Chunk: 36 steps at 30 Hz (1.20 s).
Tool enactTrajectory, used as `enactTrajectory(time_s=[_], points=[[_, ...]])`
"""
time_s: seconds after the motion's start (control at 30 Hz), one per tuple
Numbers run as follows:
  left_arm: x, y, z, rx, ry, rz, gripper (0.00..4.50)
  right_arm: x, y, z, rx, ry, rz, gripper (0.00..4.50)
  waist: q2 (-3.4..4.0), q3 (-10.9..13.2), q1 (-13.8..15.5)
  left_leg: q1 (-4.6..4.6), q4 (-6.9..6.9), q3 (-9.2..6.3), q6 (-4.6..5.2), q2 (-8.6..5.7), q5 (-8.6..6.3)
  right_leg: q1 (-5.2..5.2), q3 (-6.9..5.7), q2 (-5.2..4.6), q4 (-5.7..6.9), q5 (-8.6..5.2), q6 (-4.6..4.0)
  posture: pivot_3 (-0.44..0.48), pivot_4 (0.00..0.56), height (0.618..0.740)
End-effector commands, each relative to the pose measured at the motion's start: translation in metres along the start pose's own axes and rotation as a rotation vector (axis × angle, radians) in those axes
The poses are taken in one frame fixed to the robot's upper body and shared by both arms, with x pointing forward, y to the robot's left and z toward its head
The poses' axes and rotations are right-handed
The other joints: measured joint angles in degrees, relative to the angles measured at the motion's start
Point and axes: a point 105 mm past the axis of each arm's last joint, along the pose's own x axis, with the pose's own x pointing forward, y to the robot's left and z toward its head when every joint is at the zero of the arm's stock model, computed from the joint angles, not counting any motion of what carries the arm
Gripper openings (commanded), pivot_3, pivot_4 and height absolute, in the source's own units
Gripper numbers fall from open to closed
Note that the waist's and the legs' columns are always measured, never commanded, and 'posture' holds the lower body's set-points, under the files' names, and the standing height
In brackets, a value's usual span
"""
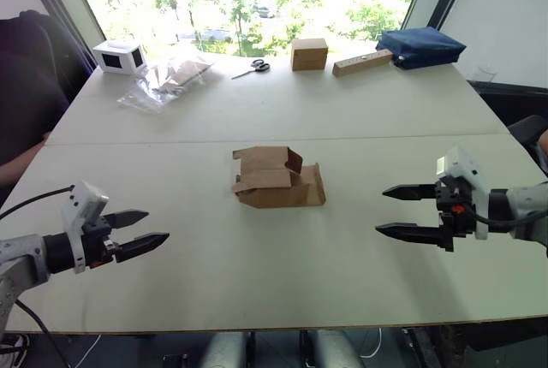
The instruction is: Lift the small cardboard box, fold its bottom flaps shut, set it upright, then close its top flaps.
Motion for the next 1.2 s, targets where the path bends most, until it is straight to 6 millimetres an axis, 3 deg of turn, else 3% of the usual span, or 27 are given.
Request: enactTrajectory(time_s=[0.03, 0.9, 1.03, 1.2], points=[[-0.006, 0.003, 0.010, 0.044, -0.023, 0.022, 4.45, -0.004, 0.000, 0.006, -0.045, -0.003, -0.009, 4.50, 0.00, 0.00, 0.00, 0.00, 0.00, 0.00, 0.00, 0.00, 0.00, 0.00, 0.00, 0.00, 0.00, 0.00, 0.00, 0.000, 0.150, 0.740], [0.000, 0.019, 0.023, 0.020, -0.035, 0.059, 4.45, -0.006, -0.007, 0.008, -0.077, -0.022, -0.071, 4.50, 0.00, 0.00, 0.01, 0.00, 0.00, 0.00, 0.00, 0.00, 0.00, 0.00, 0.00, 0.00, 0.00, 0.00, 0.00, 0.000, 0.150, 0.740], [0.005, 0.021, 0.040, -0.127, -0.059, -0.010, 4.45, -0.008, -0.005, 0.013, -0.097, -0.034, -0.094, 4.50, -0.01, 0.00, 0.19, 0.00, 0.01, 0.00, 0.00, 0.00, 0.00, 0.00, -0.02, 0.00, 0.02, 0.01, 0.01, 0.000, 0.150, 0.740], [0.042, 0.009, 0.062, -0.494, -0.029, -0.270, 4.45, 0.010, 0.015, 0.041, -0.238, -0.082, -0.057, 4.50, -0.02, 0.00, -0.01, -0.02, 0.12, -0.03, 0.01, -0.04, 0.00, 0.01, -0.09, 0.05, 0.11, 0.02, 0.04, 0.000, 0.150, 0.740]])
